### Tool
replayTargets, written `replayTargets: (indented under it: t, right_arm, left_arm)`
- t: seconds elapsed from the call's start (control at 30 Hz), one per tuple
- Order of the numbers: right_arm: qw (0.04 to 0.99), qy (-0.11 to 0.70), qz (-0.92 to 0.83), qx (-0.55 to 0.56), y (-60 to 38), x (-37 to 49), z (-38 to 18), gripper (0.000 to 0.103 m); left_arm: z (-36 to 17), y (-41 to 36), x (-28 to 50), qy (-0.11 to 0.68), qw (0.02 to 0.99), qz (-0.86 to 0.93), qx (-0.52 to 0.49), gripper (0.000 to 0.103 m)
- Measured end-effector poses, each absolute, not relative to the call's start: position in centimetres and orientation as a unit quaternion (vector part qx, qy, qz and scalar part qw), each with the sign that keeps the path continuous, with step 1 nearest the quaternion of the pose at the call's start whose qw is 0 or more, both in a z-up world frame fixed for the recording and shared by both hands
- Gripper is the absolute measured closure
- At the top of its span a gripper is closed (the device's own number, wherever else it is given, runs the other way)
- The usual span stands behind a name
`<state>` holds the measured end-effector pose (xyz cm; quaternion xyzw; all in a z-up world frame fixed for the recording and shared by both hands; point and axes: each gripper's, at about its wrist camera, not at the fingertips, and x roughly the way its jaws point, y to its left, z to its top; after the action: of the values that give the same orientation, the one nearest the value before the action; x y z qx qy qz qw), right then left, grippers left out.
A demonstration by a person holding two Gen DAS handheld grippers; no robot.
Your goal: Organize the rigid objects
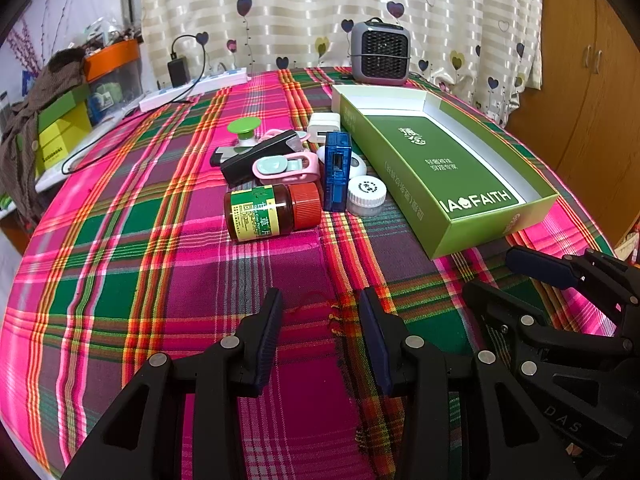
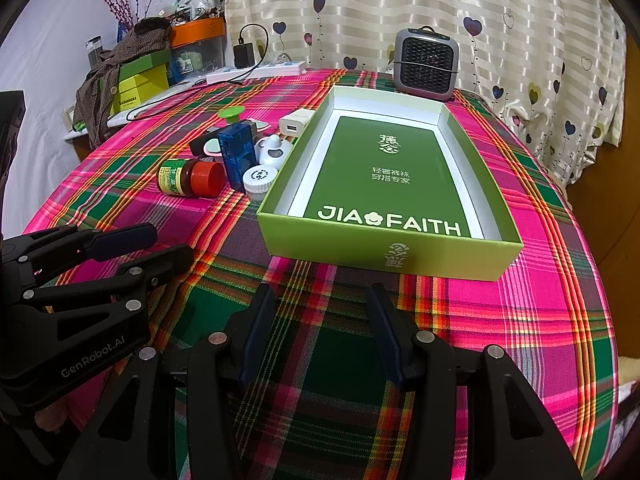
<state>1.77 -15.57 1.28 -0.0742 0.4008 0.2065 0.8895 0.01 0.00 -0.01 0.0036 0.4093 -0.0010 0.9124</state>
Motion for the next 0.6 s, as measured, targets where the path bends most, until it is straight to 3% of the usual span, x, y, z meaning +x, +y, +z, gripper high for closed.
replayTargets:
  t: [0.6]
  right_arm:
    - [0.885,0.406,0.218,-0.062,-15.9,1.7,1.7,0.054]
  left_arm:
    - [0.6,1.3,-0.9,0.409,0.912,-0.024,-0.023,0.064]
